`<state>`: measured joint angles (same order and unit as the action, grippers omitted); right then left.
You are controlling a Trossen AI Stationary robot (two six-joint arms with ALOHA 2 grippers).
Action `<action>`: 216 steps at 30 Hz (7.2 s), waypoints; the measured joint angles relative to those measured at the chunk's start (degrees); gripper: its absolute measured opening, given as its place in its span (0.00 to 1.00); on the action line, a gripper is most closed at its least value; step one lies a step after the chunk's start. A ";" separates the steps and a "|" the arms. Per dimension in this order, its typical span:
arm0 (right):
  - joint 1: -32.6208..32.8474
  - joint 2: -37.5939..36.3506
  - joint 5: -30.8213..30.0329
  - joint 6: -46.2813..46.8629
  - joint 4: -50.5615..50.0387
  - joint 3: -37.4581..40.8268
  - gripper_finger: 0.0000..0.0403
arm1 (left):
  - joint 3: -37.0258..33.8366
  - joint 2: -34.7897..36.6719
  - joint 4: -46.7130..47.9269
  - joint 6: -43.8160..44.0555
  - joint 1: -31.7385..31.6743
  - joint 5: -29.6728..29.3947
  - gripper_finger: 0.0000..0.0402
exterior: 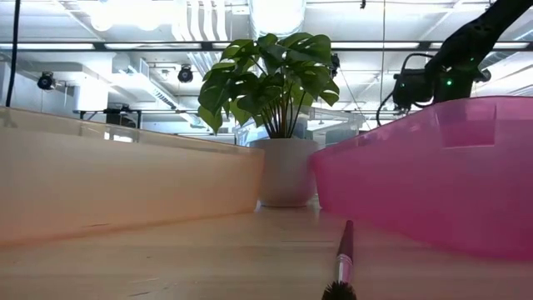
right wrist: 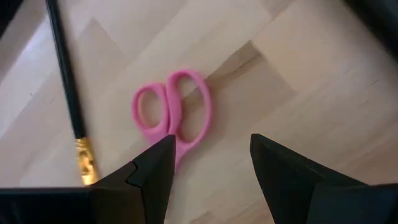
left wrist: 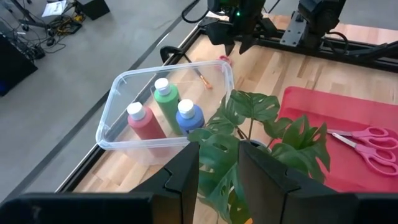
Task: Pick & Place Paint Supplies
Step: Put the pink scissor into the pink bin, then put the black paint brush into the orange bin
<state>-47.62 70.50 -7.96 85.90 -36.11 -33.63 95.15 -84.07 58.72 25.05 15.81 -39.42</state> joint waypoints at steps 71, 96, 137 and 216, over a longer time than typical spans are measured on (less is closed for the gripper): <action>2.83 10.67 4.06 21.62 1.31 0.14 0.34 | 0.02 0.00 0.26 2.04 0.00 1.09 0.29; 9.24 2.18 0.06 0.78 -1.14 2.71 0.02 | 0.02 0.00 0.26 1.82 0.00 1.07 0.29; 54.89 -34.35 -3.11 -33.95 13.80 0.47 0.02 | 0.09 0.02 0.48 0.29 0.00 1.06 0.29; 62.18 -3.27 7.10 -53.03 4.30 -13.61 0.40 | 0.09 0.00 0.28 2.43 -0.42 -1.00 0.29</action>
<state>14.57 67.23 -0.87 32.86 -31.81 -47.24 95.24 -84.07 59.00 27.49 15.40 -40.42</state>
